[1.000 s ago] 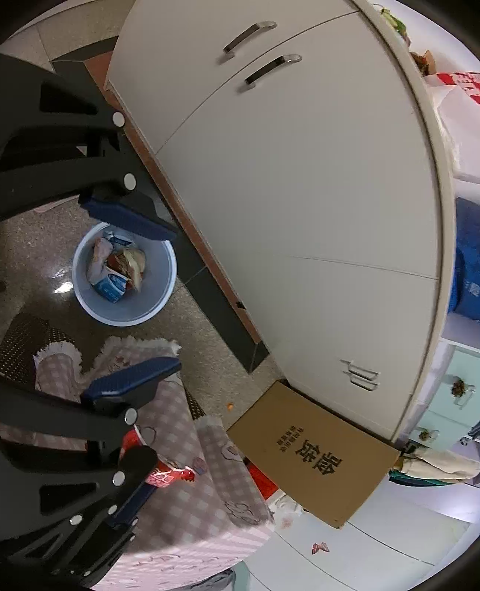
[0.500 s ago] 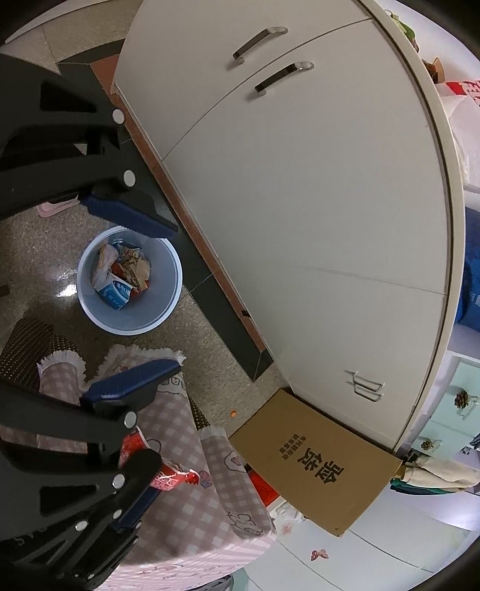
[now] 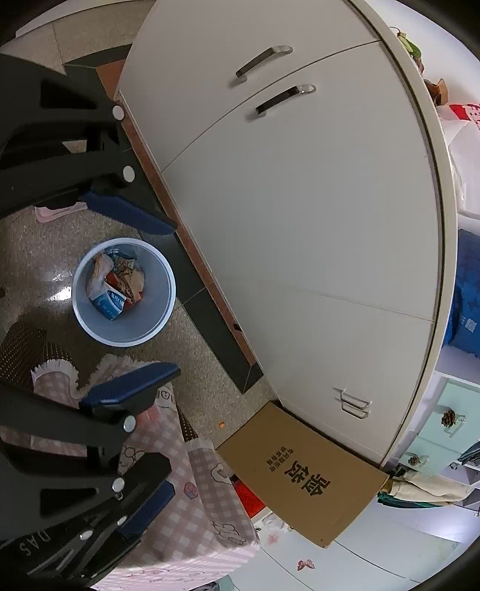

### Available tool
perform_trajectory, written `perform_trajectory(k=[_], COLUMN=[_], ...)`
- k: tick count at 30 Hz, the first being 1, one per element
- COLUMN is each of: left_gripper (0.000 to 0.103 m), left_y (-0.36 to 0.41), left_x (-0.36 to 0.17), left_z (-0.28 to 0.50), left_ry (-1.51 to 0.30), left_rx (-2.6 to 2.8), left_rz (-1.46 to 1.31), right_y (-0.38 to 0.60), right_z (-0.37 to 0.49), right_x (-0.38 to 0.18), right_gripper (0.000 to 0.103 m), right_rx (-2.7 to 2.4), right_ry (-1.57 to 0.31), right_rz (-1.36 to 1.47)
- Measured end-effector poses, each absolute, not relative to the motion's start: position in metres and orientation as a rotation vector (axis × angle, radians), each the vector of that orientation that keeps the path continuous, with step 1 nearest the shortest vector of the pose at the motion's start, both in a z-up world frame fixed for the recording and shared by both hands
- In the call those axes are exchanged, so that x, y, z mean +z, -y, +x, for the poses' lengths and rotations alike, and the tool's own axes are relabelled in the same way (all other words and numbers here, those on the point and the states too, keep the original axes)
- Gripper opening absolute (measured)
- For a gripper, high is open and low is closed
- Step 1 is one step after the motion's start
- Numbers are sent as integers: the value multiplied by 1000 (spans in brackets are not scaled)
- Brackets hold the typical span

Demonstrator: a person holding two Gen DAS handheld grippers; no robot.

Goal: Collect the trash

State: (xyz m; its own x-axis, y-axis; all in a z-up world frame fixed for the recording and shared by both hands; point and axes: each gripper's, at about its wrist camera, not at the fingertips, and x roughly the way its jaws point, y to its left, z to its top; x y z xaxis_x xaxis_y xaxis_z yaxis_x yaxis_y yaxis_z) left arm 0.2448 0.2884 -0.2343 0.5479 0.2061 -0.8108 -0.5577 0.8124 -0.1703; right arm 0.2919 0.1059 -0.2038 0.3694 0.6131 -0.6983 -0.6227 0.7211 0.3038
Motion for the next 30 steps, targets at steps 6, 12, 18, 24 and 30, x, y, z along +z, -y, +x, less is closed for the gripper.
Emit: perform_trajectory(k=[6,12,18,24,30], left_gripper=[71,74,79,85,90], left_y=[-277,-242,-188,-129,-75], left_x=[-217,-176,-120,-69,-30], left_z=[238,222,193,153,115], left_ry=[-862,-792,-682,-571,-480], left_rx=[438,383,322,258,170], left_rz=[-422,-367,-283,-195,-118], right_y=[-88,-48,13,76,130], right_z=[284,262,226,180,131], right_x=[-183,-141,-92,-51,-20], right_gripper=[50,55,66,74,81], right_rx=[757,725,655,572,475], right_ry=[-856,-767,-667,-567,-478], right_rz=[-16,-5,24,53,89])
